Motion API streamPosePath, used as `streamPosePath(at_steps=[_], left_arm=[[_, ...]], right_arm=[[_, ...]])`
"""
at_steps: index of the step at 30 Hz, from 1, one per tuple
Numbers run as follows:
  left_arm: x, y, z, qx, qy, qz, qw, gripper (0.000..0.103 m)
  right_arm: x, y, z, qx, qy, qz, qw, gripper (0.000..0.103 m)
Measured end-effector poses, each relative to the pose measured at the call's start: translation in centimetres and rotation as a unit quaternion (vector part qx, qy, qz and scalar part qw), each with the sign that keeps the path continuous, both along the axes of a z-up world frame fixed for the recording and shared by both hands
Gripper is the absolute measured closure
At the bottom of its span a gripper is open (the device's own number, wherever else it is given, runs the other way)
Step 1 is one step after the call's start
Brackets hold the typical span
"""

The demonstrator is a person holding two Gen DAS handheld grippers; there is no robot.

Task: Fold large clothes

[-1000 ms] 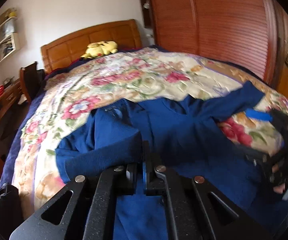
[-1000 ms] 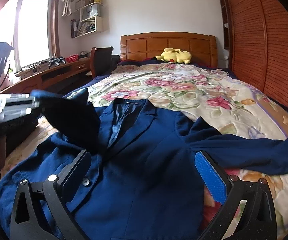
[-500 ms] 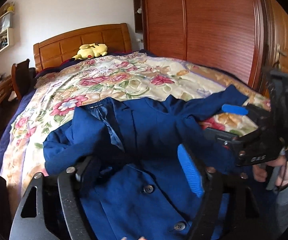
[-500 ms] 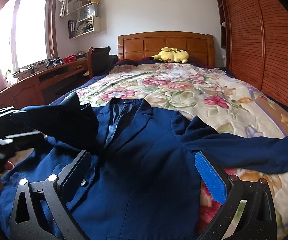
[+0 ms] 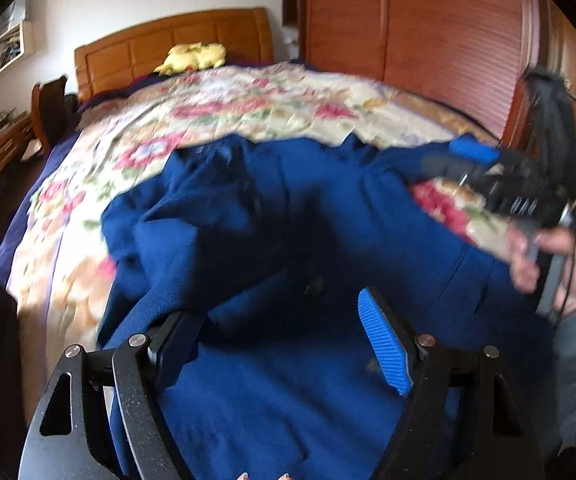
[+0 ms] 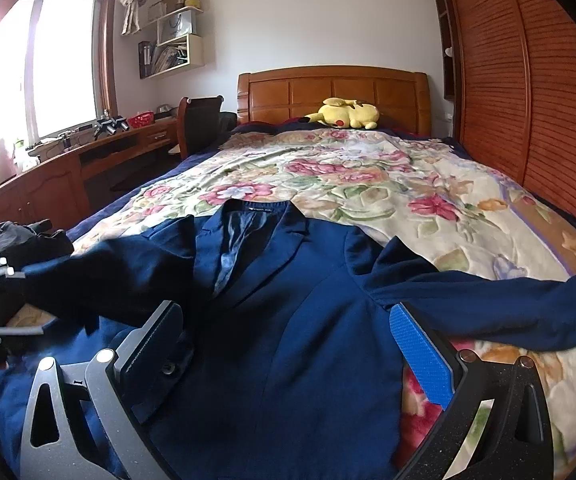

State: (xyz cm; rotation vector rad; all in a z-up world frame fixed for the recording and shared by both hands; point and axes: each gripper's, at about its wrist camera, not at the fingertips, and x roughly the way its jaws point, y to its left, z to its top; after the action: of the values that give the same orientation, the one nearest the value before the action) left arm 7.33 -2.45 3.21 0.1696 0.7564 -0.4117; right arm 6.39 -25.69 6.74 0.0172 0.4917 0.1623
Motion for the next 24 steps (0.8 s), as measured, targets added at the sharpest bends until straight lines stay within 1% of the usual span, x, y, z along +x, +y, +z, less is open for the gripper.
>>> streamPosePath(at_steps=[3, 7, 9, 12, 16, 20, 24], left_arm=[[-1.0, 1.7, -1.2, 0.001, 0.006, 0.02, 0.9998, 0.024], [-2.9, 4.1, -1.1, -0.014, -0.002, 0.039, 0.9991, 0.024], [-3.8, 5.1, -0.8, -0.017, -0.011, 0.049, 0.9986, 0.024], [-5.2, 6.6, 0.0, -0.03, -0.024, 0.062, 0.9973, 0.023], [-6.3, 8.6, 0.9, -0.033, -0.044, 0.082, 0.9951, 0.023], [-6.6, 10.2, 1.5, -0.043, -0.064, 0.102, 0.9918, 0.022], [-6.4, 11.4, 2.0, -0.051, -0.089, 0.12, 0.9875, 0.022]], right_arm=[[-0.3, 0.5, 0.1, -0.007, -0.004, 0.005, 1.0, 0.0], [-1.0, 1.4, 0.1, -0.019, -0.007, 0.017, 1.0, 0.0], [-1.3, 1.9, 0.0, -0.025, -0.006, 0.023, 0.999, 0.0], [-1.9, 2.7, -0.1, -0.03, -0.006, 0.033, 0.999, 0.0], [-2.1, 3.9, -0.2, -0.021, 0.002, 0.056, 0.998, 0.0], [-1.7, 5.2, 0.0, -0.02, 0.003, 0.078, 0.997, 0.0], [-1.0, 7.0, -0.1, -0.037, 0.013, 0.106, 0.994, 0.001]])
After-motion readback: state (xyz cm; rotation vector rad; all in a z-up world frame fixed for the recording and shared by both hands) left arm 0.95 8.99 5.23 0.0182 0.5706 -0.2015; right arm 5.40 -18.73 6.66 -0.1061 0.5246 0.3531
